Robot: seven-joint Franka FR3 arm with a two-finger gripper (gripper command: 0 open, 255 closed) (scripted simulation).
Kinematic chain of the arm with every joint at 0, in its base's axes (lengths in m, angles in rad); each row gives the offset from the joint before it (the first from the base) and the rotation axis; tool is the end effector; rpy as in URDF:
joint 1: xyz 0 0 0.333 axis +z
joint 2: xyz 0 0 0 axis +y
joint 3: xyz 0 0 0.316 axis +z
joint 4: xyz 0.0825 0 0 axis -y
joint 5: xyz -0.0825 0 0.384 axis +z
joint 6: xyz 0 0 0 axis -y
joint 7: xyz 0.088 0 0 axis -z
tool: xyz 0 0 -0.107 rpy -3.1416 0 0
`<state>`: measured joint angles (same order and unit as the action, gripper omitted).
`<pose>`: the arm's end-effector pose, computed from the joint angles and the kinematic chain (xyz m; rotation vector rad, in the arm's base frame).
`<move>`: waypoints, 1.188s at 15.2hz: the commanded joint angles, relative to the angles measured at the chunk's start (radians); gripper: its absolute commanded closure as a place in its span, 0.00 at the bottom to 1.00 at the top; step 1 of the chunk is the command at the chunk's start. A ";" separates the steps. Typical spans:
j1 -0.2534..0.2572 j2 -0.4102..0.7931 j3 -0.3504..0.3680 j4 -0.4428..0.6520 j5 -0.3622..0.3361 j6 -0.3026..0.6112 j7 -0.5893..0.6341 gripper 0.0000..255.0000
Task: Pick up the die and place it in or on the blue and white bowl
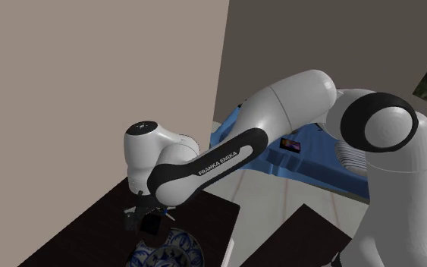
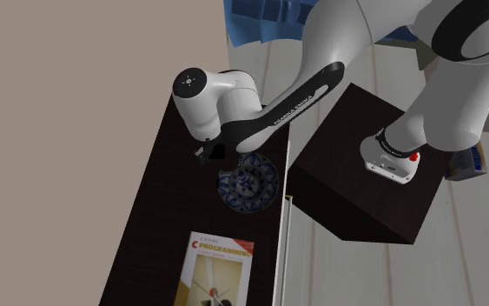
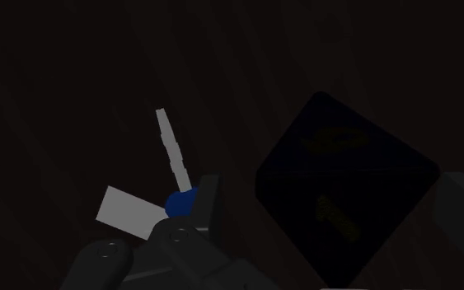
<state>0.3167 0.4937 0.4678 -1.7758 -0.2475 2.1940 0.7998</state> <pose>0.4852 0.4352 0.3045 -3.1363 -0.1333 0.0327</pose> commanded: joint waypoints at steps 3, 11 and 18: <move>0.000 0.000 0.000 0.000 0.000 0.000 0.000 1.00; 0.001 0.001 0.000 0.002 0.000 -0.001 0.001 1.00; -0.009 -0.042 0.014 0.024 0.024 -0.062 -0.014 1.00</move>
<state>0.3107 0.4607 0.4795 -1.7553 -0.2285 2.1438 0.7899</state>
